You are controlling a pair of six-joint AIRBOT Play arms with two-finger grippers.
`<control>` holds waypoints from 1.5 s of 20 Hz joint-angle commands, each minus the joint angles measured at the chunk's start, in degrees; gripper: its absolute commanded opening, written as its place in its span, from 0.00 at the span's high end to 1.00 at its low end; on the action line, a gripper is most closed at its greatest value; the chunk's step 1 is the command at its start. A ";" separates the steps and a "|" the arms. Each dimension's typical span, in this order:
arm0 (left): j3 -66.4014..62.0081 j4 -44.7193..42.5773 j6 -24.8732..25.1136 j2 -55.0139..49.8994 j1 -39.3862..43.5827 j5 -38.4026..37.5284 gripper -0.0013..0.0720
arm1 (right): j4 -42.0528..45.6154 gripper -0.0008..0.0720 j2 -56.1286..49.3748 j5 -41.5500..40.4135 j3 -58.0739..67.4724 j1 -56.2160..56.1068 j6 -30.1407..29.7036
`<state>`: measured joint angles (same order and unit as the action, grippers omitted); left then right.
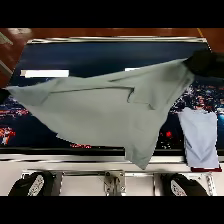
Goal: Fold the shirts.
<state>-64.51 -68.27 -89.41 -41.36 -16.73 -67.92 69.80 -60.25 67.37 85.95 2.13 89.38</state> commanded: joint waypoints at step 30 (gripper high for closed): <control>13.51 6.36 14.01 -39.76 -19.78 -10.03 0.04 | 5.25 0.18 -24.35 7.56 -9.09 4.70 -2.12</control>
<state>-57.54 -63.53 -76.75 -80.77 -36.23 -79.75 74.48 -84.97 71.20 80.34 6.11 87.35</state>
